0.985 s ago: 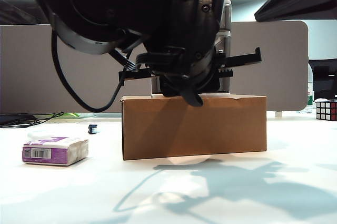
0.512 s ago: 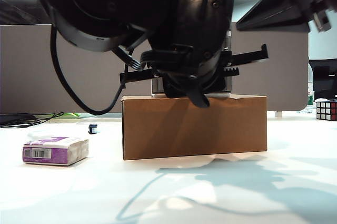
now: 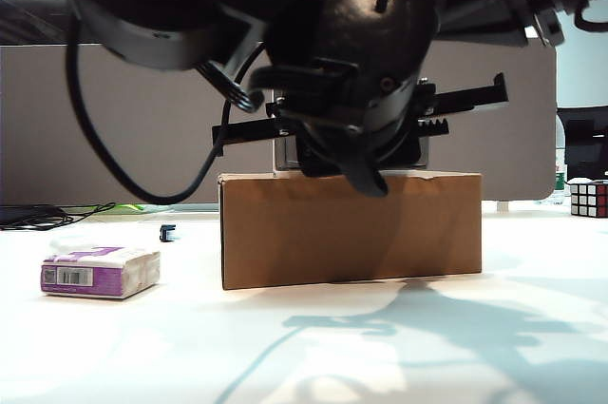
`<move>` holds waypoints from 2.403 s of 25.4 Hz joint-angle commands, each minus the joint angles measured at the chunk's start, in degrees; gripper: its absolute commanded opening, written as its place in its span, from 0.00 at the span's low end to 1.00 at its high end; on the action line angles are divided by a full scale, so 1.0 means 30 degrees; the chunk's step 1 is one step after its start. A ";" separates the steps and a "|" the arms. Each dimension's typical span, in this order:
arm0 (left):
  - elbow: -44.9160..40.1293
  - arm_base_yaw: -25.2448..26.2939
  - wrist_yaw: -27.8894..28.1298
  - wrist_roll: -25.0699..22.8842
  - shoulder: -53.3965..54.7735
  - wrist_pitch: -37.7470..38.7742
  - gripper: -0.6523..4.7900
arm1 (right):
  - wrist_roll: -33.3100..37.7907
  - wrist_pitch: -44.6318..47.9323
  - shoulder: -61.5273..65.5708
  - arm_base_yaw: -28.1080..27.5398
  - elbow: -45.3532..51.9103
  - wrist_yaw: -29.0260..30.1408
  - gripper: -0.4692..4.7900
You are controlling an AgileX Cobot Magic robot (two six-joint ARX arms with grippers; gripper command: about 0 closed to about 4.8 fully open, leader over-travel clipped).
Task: Open the third layer of the drawer on the table, pick up a pack of napkins on the table and put it in, and finally close the drawer.
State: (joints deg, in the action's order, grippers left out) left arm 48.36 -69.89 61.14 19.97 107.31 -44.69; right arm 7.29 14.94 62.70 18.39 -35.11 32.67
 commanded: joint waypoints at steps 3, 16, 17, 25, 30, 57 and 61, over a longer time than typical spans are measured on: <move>-0.0641 -0.0714 0.0248 0.1078 -0.0648 0.0364 0.11 | 0.0066 0.0255 0.0233 0.0007 -0.0517 0.0175 0.08; -0.0838 -0.2652 0.0124 0.5282 -0.1749 0.4422 0.11 | 0.0073 0.0554 0.0270 0.0015 -0.0532 0.0182 0.08; -0.0838 -0.2761 0.0117 0.5493 -0.1749 0.4714 0.11 | 0.0066 0.0546 0.0270 0.0007 -0.0532 0.0182 0.08; -0.0838 -0.4182 0.0364 0.6142 -0.1872 0.5901 0.11 | 0.0073 0.0561 0.0270 0.0015 -0.0532 0.0189 0.08; -0.0838 -0.4408 0.0393 0.6142 -0.2251 0.6215 0.11 | 0.0073 0.0554 0.0270 0.0022 -0.0532 0.0240 0.08; -0.0831 -0.5559 0.1457 0.6062 -0.3060 0.8174 0.38 | 0.0073 0.0627 0.0270 0.0029 -0.0532 0.0248 0.08; -0.0831 -0.5792 0.1260 0.6011 -0.3526 0.9377 0.50 | 0.0066 0.0692 0.0277 0.0029 -0.0532 0.0248 0.08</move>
State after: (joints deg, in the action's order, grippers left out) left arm 45.76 -86.87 64.64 38.15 97.71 -17.80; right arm 7.29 16.05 63.64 18.39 -36.40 33.19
